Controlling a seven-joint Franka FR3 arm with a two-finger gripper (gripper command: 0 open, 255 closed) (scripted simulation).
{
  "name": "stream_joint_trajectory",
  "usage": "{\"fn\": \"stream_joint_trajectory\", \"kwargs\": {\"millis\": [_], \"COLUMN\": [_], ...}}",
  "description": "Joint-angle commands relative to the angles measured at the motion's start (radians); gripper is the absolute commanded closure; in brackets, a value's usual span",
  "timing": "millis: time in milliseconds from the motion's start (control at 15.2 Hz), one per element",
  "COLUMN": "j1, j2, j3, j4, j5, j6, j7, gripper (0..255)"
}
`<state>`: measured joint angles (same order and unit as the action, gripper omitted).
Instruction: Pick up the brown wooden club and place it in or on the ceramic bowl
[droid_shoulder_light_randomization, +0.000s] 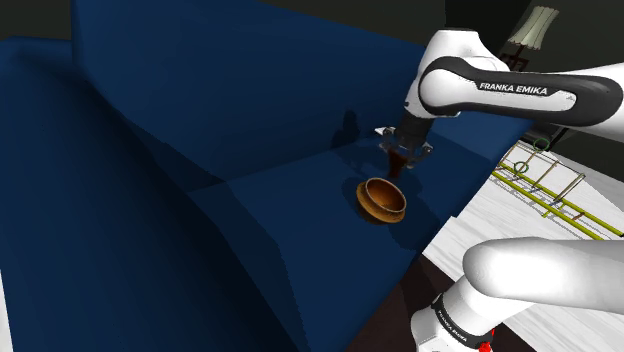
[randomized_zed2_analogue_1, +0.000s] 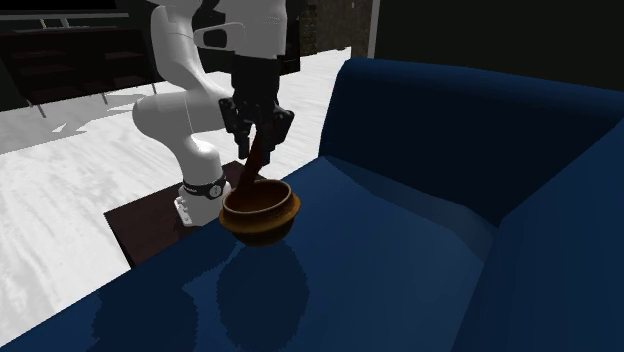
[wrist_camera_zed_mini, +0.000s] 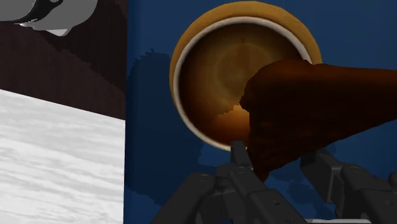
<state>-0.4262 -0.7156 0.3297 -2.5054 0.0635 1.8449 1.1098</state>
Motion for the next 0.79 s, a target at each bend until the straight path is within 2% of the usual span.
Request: {"fn": "stream_joint_trajectory", "kwargs": {"millis": [0, 264, 726], "j1": [0.002, 0.004, 0.004], "j2": [0.002, 0.01, 0.01], "j3": [0.005, 0.015, 0.015], "j4": [-0.024, -0.072, -0.072], "j5": [0.003, 0.008, 0.008], "j6": [0.027, 0.082, 0.082], "j7": [0.004, 0.01, 0.01], "gripper": [255, 255, 255]}}
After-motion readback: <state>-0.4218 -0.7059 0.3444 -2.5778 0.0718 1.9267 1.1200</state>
